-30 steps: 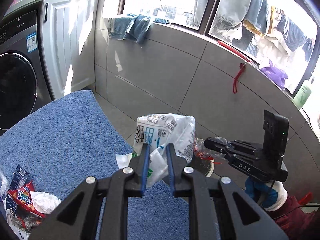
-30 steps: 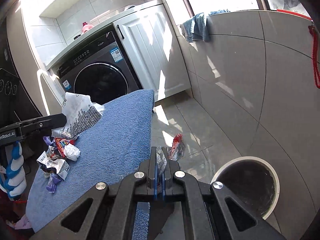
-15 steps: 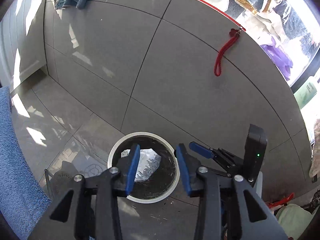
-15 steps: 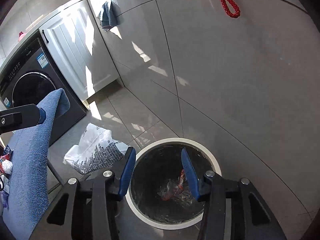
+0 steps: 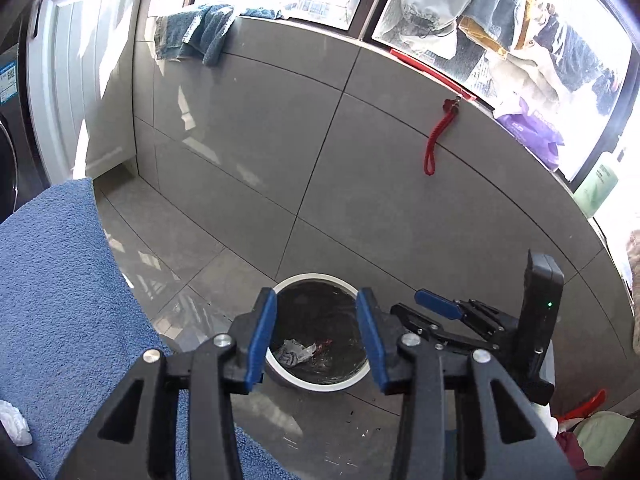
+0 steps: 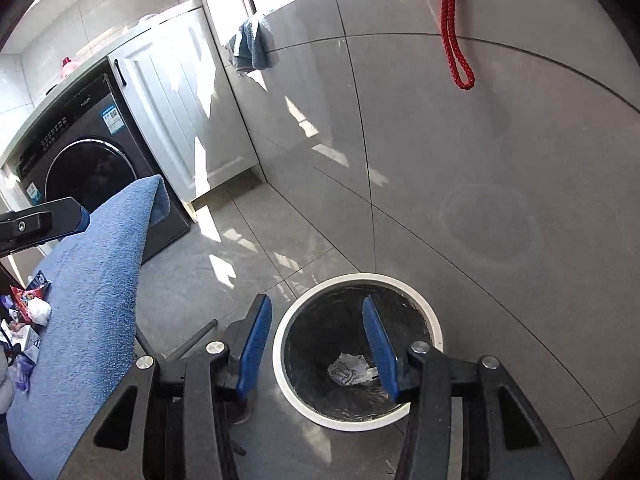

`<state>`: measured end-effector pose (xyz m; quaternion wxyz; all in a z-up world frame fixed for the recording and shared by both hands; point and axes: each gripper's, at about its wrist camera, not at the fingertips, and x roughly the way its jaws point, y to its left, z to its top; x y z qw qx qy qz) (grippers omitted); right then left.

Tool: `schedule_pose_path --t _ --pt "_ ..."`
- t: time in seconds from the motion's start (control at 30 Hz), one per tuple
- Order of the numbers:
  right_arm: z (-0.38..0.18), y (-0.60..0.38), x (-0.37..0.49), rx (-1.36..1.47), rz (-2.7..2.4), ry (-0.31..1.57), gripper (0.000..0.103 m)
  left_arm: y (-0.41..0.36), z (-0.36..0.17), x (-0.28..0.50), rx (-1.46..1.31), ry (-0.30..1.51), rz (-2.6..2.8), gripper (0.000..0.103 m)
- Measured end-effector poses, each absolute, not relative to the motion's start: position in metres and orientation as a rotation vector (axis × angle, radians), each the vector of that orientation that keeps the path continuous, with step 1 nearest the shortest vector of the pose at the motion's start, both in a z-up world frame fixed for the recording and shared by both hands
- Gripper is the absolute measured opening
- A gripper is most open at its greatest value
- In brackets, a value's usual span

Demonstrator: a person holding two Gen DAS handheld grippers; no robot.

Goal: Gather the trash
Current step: 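Carry both held items to the black bin and open both tools over it, then grasp the white receipt paper with the left tool while the right tool grasps the white tissue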

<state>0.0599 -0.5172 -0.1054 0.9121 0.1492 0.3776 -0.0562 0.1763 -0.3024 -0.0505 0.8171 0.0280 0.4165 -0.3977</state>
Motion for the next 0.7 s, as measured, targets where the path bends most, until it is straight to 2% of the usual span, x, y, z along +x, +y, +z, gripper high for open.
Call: schedule_pose_path --t 0.47,0.53,0.6,0.7 --pt "0.009 -0.361 0.027 0.146 0.219 0.586 0.046 -0.072 0.024 0.079 0.02 0.7 -0.554 0.041" --pt "0.019 -0.339 0.02 0.114 0.254 0.573 0.046 -0.04 0.028 0.066 0.017 0.675 -0.51 0.048" --pt "0.03 -0.315 0.021 0.087 0.295 0.567 0.046 -0.013 0.029 0.054 0.027 0.649 -0.47 0.062" --pt "0.038 -0.285 0.015 0.052 0.354 0.566 0.046 0.021 0.024 0.041 0.066 0.641 -0.443 0.066"
